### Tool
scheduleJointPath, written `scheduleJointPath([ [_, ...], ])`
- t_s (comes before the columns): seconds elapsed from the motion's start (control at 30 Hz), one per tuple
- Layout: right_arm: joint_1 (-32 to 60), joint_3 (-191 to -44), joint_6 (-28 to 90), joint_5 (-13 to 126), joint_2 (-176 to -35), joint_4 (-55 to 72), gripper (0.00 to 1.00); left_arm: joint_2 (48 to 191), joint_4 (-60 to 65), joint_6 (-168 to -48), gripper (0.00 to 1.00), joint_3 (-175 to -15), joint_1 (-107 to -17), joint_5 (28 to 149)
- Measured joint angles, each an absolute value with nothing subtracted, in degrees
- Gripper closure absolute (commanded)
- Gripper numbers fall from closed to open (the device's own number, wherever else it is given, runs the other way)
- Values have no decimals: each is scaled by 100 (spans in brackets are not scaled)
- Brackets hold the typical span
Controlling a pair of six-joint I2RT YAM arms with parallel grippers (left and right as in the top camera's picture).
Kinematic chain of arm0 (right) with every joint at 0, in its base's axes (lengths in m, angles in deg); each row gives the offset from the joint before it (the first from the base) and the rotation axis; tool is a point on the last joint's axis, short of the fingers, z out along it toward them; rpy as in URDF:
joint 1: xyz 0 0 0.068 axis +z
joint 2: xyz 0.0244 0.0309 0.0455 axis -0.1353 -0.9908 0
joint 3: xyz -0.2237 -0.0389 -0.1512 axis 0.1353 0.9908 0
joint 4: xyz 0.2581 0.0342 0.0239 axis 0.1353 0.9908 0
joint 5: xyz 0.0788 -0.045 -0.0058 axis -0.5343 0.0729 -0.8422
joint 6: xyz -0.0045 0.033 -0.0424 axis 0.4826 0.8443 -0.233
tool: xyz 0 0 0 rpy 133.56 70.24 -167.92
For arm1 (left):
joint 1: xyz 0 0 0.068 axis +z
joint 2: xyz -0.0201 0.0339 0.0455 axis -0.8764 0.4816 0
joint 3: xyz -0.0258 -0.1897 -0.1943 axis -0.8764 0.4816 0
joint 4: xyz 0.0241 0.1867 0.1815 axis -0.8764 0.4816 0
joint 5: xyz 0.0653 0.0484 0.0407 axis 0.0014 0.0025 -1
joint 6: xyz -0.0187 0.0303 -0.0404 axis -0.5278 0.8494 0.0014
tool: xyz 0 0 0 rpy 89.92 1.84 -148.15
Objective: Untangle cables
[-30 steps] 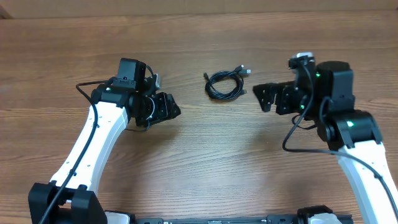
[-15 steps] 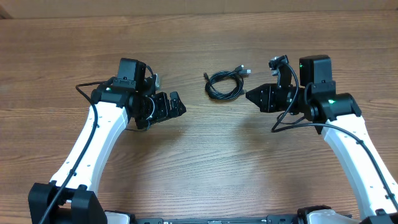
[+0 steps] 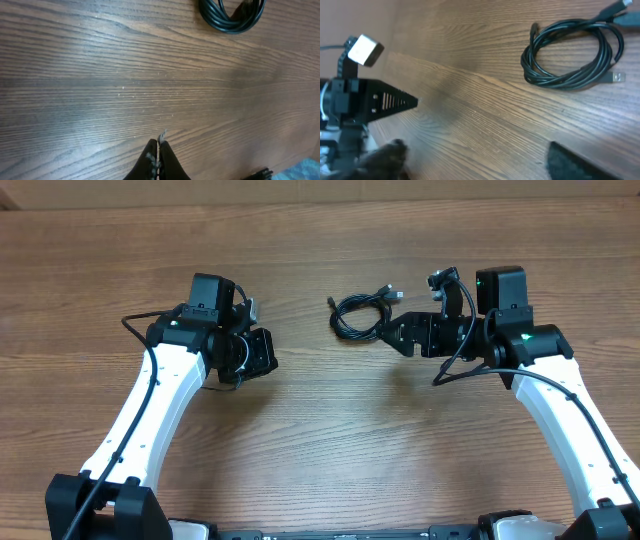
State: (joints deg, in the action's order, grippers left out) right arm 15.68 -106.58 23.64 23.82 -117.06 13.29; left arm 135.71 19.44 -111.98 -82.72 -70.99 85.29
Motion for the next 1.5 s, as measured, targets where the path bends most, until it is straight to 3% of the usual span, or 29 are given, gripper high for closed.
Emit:
scheduleJointPath([
  [0.1, 1570, -10658, 2335, 2371, -11706, 1318, 12, 13571, 1901, -11198, 96, -8272, -7099, 8487],
  [0.2, 1570, -10658, 2386, 2401, -11706, 1283, 30, 13571, 1868, -11198, 96, -8272, -7099, 8457],
  [0.37, 1570, -10658, 2936, 2777, -11739, 1091, 40, 13571, 1842, -11198, 96, -8272, -7099, 8430],
  [0.47, 1570, -10658, 3363, 3079, -11877, 1010, 41, 13571, 1842, -11198, 95, -8272, -7108, 8393],
  [0.97, 1570, -10658, 4486, 3663, -12819, 332, 40, 13571, 1691, -11214, 68, -8272, -7438, 8032],
  [1.1, 1574, -10658, 4691, 3835, -13072, 166, 44, 13571, 1691, -11238, 60, -8272, -7512, 7869],
  [1.3, 1605, -10658, 4834, 3953, -13536, -492, 51, 13571, 1676, -11240, 65, -8272, -7585, 7753],
  [1.5, 1791, -10658, 4884, 4036, -13971, -1093, 51, 13571, 1678, -11240, 65, -8272, -7613, 7735],
])
